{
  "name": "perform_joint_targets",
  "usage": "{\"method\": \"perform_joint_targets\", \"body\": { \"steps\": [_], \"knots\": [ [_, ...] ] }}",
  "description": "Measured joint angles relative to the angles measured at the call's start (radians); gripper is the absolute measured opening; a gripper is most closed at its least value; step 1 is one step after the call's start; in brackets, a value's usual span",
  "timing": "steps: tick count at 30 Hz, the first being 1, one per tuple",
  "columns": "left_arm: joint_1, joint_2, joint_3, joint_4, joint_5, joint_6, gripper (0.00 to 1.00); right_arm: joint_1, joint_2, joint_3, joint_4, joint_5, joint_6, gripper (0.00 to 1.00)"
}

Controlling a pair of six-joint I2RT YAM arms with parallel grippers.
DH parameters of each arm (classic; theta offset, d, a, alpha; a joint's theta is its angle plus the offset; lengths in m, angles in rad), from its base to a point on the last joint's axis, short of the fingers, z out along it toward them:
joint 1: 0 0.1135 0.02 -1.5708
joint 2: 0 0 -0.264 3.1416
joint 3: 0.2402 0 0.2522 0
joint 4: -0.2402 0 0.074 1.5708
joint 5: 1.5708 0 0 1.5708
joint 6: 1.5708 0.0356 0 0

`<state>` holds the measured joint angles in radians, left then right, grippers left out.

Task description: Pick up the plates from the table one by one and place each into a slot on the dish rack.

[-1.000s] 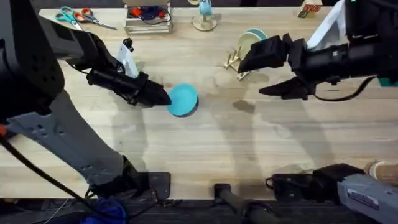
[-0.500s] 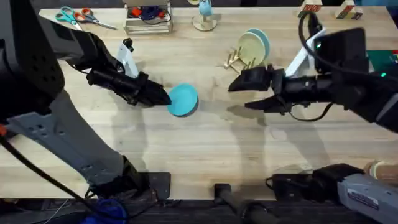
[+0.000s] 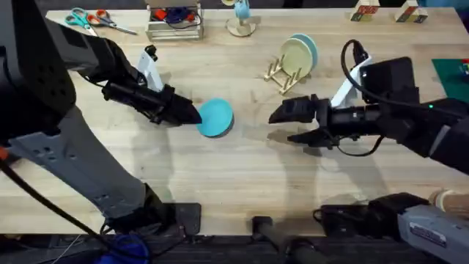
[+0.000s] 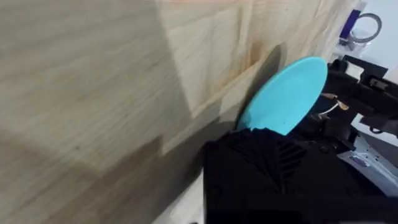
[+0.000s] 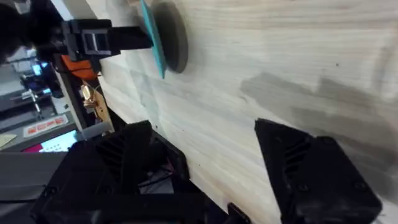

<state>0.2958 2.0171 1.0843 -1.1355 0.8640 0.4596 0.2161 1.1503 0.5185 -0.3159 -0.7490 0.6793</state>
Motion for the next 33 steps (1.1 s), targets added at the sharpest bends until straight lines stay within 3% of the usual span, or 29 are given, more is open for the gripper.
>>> {"method": "perform_joint_targets", "body": {
  "steps": [27,33],
  "knots": [
    [0.000,0.000,0.000,0.000,0.000,0.000,0.041,0.010,0.000,-0.009,0.002,0.000,-0.031,0.993],
    [0.000,0.000,0.000,0.000,0.000,0.000,0.041,0.038,0.000,-0.011,0.086,0.000,-0.024,0.994]
  ]
}}
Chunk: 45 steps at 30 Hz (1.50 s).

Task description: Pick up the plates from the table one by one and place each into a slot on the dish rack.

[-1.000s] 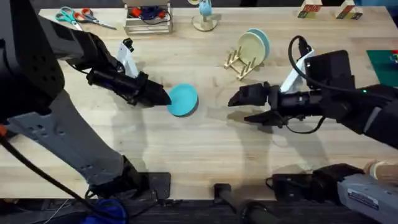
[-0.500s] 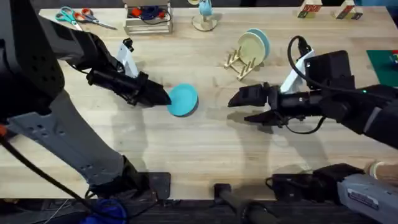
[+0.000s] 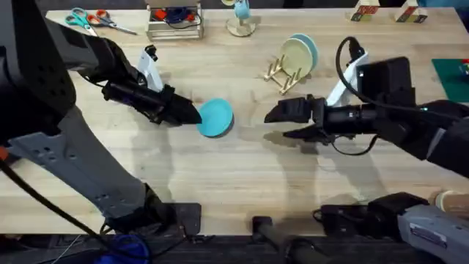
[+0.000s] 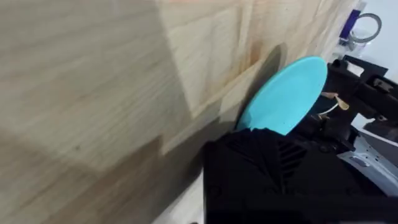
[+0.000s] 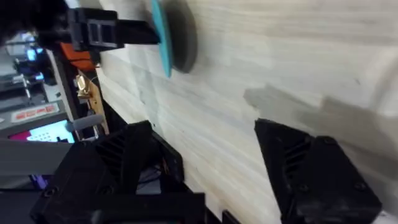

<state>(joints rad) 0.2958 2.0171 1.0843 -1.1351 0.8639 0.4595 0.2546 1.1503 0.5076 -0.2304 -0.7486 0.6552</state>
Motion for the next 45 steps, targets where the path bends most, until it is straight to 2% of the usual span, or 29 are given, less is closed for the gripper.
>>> {"method": "perform_joint_targets", "body": {
  "steps": [13,19,29,35,45],
  "knots": [
    [0.000,0.000,0.000,0.000,0.000,0.000,0.041,0.058,0.000,0.000,0.180,0.053,0.106,0.994],
    [0.000,0.000,0.000,0.000,0.000,0.000,0.041,0.122,0.010,0.000,0.262,0.106,0.156,0.995],
    [0.000,0.000,0.000,0.000,0.000,0.000,0.041,0.240,0.118,0.000,0.417,0.183,0.251,0.994],
    [0.000,0.000,0.000,0.001,0.000,0.000,0.041,0.286,0.213,0.006,0.424,0.188,0.274,0.994],
    [-0.001,0.000,0.000,0.002,0.000,-0.003,0.041,0.354,0.345,0.121,0.439,0.211,0.283,0.994]
  ]
}}
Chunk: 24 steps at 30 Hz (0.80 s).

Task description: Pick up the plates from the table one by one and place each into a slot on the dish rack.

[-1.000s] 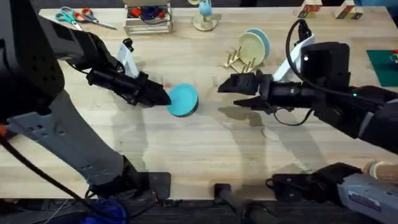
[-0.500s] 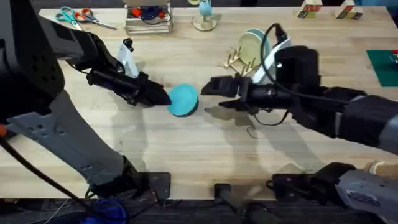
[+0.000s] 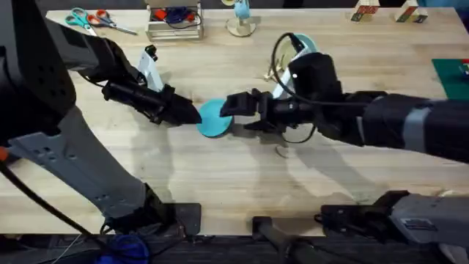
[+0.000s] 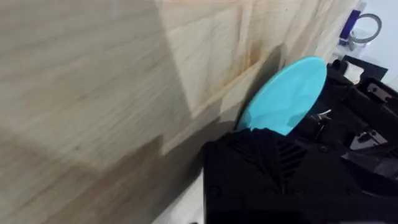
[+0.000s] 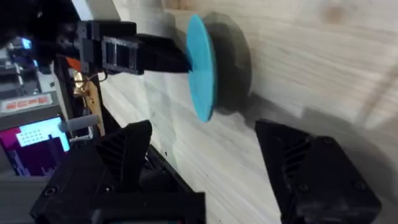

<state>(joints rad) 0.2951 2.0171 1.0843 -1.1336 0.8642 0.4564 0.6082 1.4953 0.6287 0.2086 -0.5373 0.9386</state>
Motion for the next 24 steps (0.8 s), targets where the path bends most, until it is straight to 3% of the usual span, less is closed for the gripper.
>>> {"method": "perform_joint_targets", "body": {
  "steps": [13,24],
  "knots": [
    [0.000,0.000,0.000,0.000,0.000,0.000,0.041,0.029,0.169,0.101,0.129,0.015,0.001,0.994],
    [0.000,0.000,0.000,0.000,0.000,0.000,0.041,0.058,0.209,0.128,0.133,0.014,0.008,0.994]
  ]
}}
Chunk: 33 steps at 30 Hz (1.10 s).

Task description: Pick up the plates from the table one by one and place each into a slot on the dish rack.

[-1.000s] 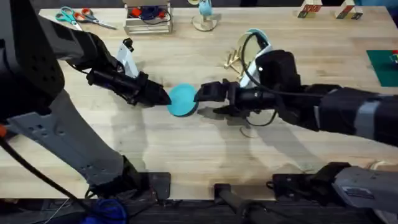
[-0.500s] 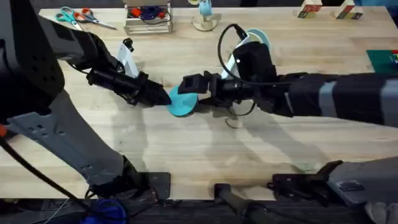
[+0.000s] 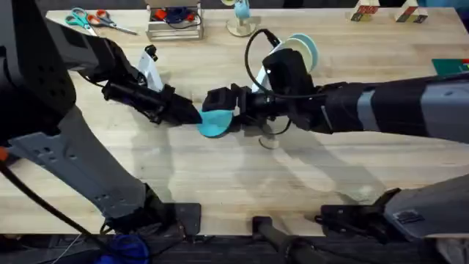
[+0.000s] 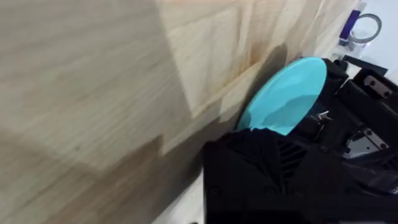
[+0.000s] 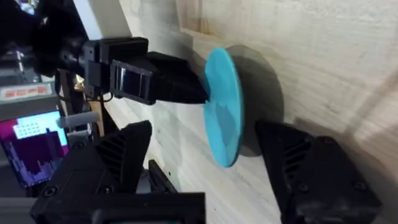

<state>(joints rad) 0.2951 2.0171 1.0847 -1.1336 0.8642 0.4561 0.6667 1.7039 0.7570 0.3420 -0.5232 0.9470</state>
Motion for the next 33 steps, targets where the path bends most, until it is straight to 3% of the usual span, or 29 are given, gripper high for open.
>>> {"method": "perform_joint_targets", "body": {
  "steps": [6,9,18,25,30,33],
  "knots": [
    [0.000,0.000,0.000,0.000,0.000,0.000,0.041,0.001,0.000,0.000,0.000,0.000,0.008,0.991],
    [0.000,0.000,0.000,0.000,0.000,0.000,0.041,0.001,0.000,0.000,-0.001,0.001,0.011,0.933],
    [0.000,0.000,0.000,0.000,0.000,0.000,0.041,0.001,0.000,0.000,-0.008,0.004,0.018,0.399],
    [0.000,0.000,0.000,0.000,0.000,0.000,0.041,0.001,0.000,0.000,-0.019,0.005,0.018,0.244],
    [0.000,0.000,0.000,0.000,0.000,0.000,0.041,0.001,0.000,0.000,-0.044,0.011,0.018,0.038],
    [0.000,0.000,0.000,0.000,0.000,0.000,0.041,0.001,0.002,0.000,-0.049,0.015,0.018,0.034]
  ]
}}
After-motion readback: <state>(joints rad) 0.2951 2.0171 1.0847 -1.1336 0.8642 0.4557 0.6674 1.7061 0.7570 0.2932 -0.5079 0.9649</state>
